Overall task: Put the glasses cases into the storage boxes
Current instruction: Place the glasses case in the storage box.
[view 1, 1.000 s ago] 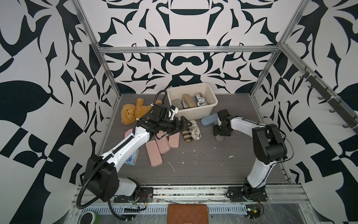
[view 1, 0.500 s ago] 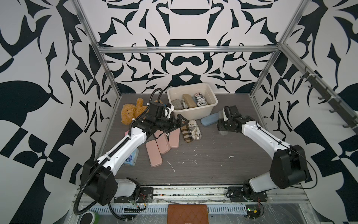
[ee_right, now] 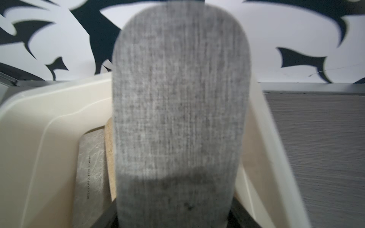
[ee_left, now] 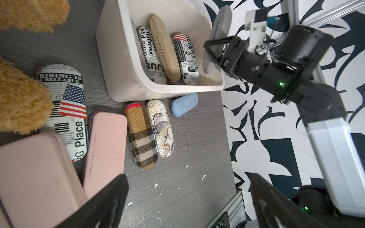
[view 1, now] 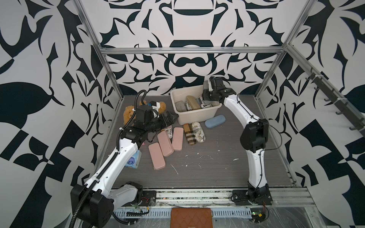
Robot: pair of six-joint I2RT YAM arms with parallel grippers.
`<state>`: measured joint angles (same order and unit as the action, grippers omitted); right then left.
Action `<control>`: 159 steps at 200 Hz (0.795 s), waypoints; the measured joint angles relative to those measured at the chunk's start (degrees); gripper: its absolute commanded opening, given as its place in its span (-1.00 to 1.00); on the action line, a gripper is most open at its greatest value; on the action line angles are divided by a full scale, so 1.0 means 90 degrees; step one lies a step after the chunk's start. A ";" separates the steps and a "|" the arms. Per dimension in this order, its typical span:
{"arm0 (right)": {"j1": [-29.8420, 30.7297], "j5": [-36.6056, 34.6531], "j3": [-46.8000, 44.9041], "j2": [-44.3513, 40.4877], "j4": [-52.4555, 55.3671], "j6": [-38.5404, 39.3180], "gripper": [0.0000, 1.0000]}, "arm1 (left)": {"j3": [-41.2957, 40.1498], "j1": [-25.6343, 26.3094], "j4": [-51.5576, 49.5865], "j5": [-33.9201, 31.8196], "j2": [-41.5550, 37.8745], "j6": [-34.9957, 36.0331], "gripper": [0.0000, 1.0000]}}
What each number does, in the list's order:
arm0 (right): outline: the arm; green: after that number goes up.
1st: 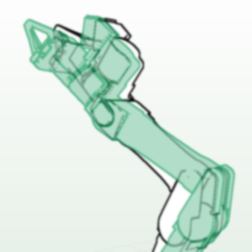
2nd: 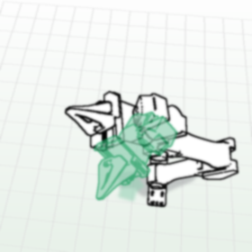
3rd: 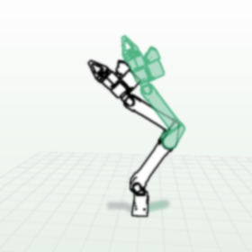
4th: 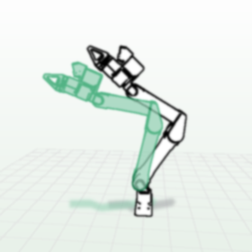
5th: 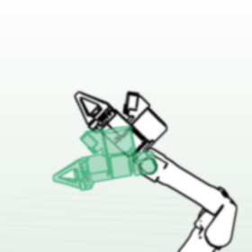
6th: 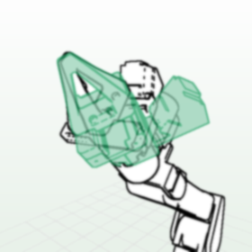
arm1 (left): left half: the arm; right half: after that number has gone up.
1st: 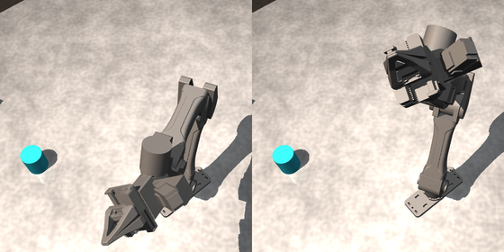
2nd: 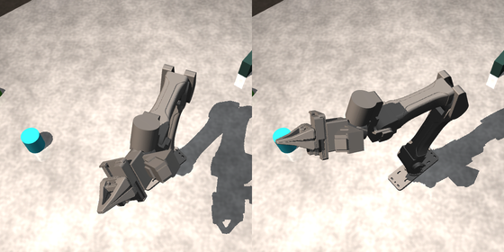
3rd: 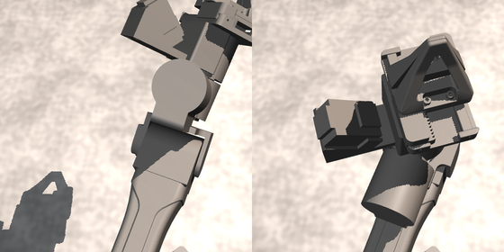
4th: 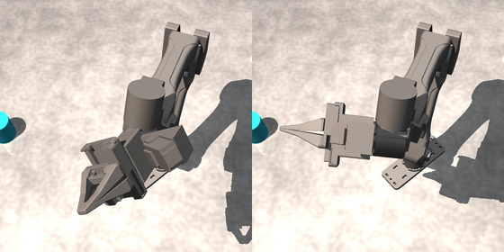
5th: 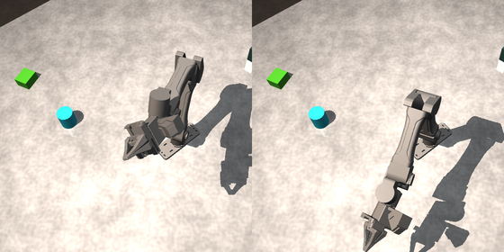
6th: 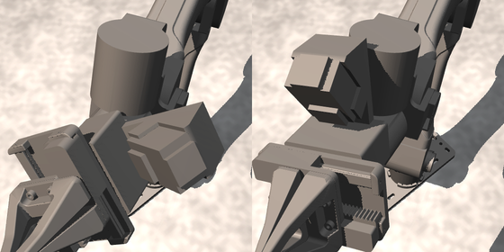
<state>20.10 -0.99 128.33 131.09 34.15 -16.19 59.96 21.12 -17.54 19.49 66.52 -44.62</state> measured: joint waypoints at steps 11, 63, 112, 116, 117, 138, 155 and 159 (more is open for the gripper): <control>0.0036 0.0041 0.0461 0.0505 0.0209 0.0010 0.18 | 0.0000 0.0000 0.0007 0.0005 0.0036 -0.0010 0.98; 0.0155 0.0051 0.1260 0.1059 0.0661 0.0109 0.66 | 0.0000 0.0000 0.0012 0.0058 0.0182 -0.0019 0.98; 0.0294 -0.0087 0.1098 0.0918 0.0673 0.0202 0.74 | 0.0000 0.0000 0.0012 0.0138 0.0182 -0.0019 0.98; 0.0311 -0.0112 0.1056 0.0860 0.0680 0.0204 0.74 | 0.0000 0.0000 0.0015 0.0143 0.0182 -0.0019 0.98; 0.0313 -0.0112 0.1049 0.0852 0.0680 0.0204 0.74 | 0.0000 0.0000 0.0015 0.0143 0.0182 -0.0019 0.98; 0.0413 -0.0260 0.0799 0.0435 0.0721 0.0250 0.75 | 0.0000 0.0000 0.0015 0.0148 0.0182 -0.0022 0.98; 0.0495 -0.0389 0.0321 -0.0233 0.0573 0.0287 0.75 | 0.0000 0.0000 0.0017 0.0177 0.0182 -0.0024 0.98; 0.0503 -0.0403 0.0172 -0.0398 0.0505 0.0294 0.75 | 0.0000 0.0000 0.0015 0.0185 0.0182 -0.0024 0.98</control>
<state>24.62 -4.62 129.88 127.50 38.70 -13.54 59.96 21.12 -17.41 21.15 68.16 -44.84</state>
